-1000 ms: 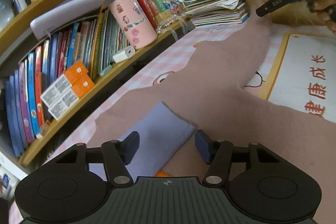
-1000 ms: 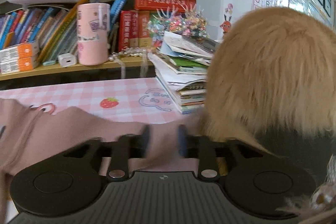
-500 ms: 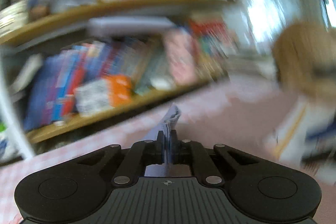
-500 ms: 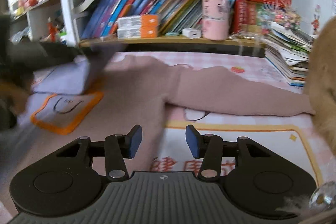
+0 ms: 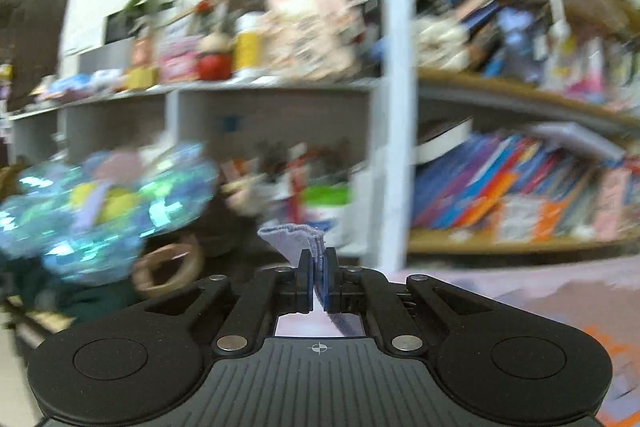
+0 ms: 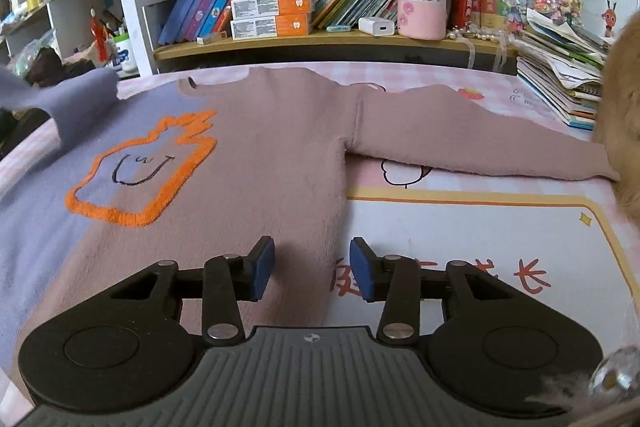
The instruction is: Fold clothes
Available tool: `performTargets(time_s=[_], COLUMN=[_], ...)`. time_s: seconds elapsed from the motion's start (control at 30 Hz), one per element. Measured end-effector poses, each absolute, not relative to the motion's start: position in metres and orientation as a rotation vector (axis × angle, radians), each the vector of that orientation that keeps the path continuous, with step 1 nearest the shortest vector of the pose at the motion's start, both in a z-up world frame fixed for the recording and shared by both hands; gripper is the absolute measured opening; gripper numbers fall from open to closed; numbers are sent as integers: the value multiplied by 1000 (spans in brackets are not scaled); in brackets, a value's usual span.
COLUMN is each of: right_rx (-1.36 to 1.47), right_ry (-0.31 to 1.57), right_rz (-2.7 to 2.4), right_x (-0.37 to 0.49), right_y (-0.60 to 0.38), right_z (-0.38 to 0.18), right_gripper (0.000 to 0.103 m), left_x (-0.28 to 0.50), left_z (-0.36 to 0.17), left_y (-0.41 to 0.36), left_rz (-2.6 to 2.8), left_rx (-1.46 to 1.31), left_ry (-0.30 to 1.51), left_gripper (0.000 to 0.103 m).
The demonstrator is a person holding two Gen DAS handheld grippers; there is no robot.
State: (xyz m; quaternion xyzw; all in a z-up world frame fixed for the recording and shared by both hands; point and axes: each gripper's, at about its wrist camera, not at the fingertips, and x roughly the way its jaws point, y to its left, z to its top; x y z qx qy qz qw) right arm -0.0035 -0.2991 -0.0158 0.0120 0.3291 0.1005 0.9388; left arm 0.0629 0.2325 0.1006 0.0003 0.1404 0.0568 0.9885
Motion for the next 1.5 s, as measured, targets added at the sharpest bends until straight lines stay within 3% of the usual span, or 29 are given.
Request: performTargets(time_s=[0.3, 0.37, 0.6, 0.67, 0.8, 0.83, 1.07, 1.13, 1.5], right_rx=[23, 27, 30, 32, 25, 24, 28, 29, -12], right_ry=[682, 681, 679, 677, 675, 676, 674, 672, 667], right_rz=[197, 198, 208, 209, 210, 211, 208, 212, 216], right_x=[-5, -6, -14, -17, -27, -30, -60, -68, -97], right_y=[-296, -296, -298, -298, -297, -297, -300, -300, -285], right_z=[-15, -15, -16, -16, -16, -16, -16, -16, -17], right_gripper=[39, 39, 39, 39, 39, 39, 42, 43, 44], left_x=[65, 64, 18, 2, -30, -37, -66, -68, -85], left_z=[76, 72, 76, 72, 54, 50, 25, 17, 9], left_y=[278, 286, 266, 251, 200, 188, 148, 148, 129], left_rz=[244, 268, 175, 100, -54, -87, -149, -144, -168], left_rx=[11, 11, -69, -104, -70, -63, -118, -146, -68], left_ry=[378, 398, 411, 445, 509, 514, 561, 590, 594], left_gripper=[4, 11, 20, 28, 64, 67, 65, 58, 48])
